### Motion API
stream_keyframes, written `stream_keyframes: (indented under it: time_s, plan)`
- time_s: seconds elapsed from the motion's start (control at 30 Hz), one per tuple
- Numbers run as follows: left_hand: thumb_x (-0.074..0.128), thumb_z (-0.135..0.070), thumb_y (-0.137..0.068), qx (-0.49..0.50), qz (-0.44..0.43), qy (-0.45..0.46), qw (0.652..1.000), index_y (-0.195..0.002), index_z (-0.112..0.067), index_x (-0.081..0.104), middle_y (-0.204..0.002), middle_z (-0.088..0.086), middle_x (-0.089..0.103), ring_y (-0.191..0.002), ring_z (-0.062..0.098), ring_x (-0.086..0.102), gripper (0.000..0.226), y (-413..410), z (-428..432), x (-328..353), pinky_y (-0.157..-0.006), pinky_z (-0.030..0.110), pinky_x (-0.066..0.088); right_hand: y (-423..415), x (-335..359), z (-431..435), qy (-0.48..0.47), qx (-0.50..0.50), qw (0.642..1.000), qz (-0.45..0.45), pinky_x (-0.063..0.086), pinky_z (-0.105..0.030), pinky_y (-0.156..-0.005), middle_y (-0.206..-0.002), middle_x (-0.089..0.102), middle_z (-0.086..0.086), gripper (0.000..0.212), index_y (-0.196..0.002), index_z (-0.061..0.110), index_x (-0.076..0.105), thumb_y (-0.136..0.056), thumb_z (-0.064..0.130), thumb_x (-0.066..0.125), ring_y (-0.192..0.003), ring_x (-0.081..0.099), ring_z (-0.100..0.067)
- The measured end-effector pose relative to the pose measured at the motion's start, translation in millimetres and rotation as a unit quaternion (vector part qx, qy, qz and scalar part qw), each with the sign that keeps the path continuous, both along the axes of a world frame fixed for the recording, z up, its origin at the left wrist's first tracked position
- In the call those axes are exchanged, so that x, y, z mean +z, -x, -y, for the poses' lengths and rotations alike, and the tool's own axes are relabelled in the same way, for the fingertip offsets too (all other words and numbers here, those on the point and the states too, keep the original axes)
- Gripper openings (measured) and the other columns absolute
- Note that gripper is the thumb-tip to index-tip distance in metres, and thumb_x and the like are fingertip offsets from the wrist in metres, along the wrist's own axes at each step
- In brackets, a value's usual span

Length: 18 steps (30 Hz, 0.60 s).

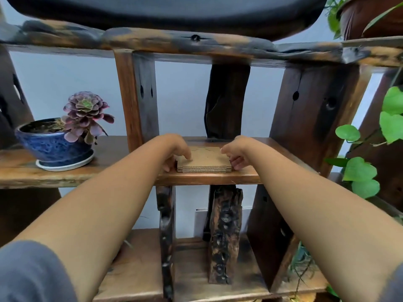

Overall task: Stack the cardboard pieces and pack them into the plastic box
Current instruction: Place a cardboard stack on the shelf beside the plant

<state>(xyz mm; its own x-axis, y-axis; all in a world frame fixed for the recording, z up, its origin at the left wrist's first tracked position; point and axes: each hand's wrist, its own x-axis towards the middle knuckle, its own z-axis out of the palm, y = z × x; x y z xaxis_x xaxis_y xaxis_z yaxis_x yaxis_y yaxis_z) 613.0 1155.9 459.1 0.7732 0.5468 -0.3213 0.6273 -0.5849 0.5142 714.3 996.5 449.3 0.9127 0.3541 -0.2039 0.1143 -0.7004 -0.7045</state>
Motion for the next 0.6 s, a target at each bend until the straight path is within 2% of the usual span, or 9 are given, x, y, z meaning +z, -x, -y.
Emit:
stream_keyframes:
  time_s: [0.13,0.2,0.3,0.43,0.6]
  plan:
    - [0.067,-0.026,-0.09,-0.002,-0.029,-0.016,0.999,-0.142,-0.004,0.04,-0.129,0.021,0.057,-0.111,0.032,0.063,0.063,-10.5,3.2,-3.4,-0.098,0.042,0.054,0.1,-7.0,-14.9,0.082,0.012,0.996,0.038,0.059,-0.041,-0.087,-0.1,0.065,-0.016,0.036,-0.112,0.005,0.057,-0.087,0.027,0.069,-0.084,0.068,-0.028]
    - [0.068,-0.024,-0.09,0.014,-0.022,0.014,1.0,-0.142,-0.004,0.041,-0.131,0.018,0.056,-0.11,0.027,0.06,0.062,-11.1,1.3,-6.5,-0.1,0.039,0.052,0.1,-12.8,-17.5,0.106,0.017,0.993,0.053,0.057,-0.042,-0.092,-0.11,0.065,-0.018,0.042,-0.119,0.004,0.054,-0.087,0.027,0.068,-0.097,0.069,-0.029]
    - [0.07,-0.021,-0.088,0.036,-0.002,0.055,0.998,-0.139,-0.005,0.044,-0.132,0.014,0.056,-0.106,0.024,0.058,0.06,-11.0,-2.5,-10.5,-0.101,0.036,0.051,-1.0,-16.1,-15.5,0.085,0.01,0.995,0.046,0.054,-0.044,-0.096,-0.117,0.064,-0.019,0.046,-0.123,0.002,0.052,-0.087,0.025,0.07,-0.107,0.066,-0.032]
    - [0.07,-0.022,-0.088,0.033,0.033,0.057,0.997,-0.14,-0.003,0.042,-0.125,0.014,0.057,-0.096,0.024,0.052,0.062,-8.9,-1.6,-16.3,-0.102,0.037,0.049,3.6,-20.4,-9.8,0.06,0.0,0.997,0.057,0.051,-0.041,-0.096,-0.124,0.06,-0.019,0.053,-0.129,0.001,0.046,-0.087,0.023,0.07,-0.107,0.062,-0.032]
    - [0.074,-0.02,-0.085,0.022,0.072,0.044,0.996,-0.143,-0.003,0.038,-0.134,0.019,0.053,-0.106,0.028,0.055,0.07,4.4,7.5,-20.6,-0.104,0.042,0.047,14.2,-29.8,-2.1,-0.007,-0.007,0.999,0.049,0.052,-0.051,-0.096,-0.125,0.055,-0.019,0.052,-0.126,0.004,0.045,-0.084,0.018,0.073,-0.114,0.058,-0.037]
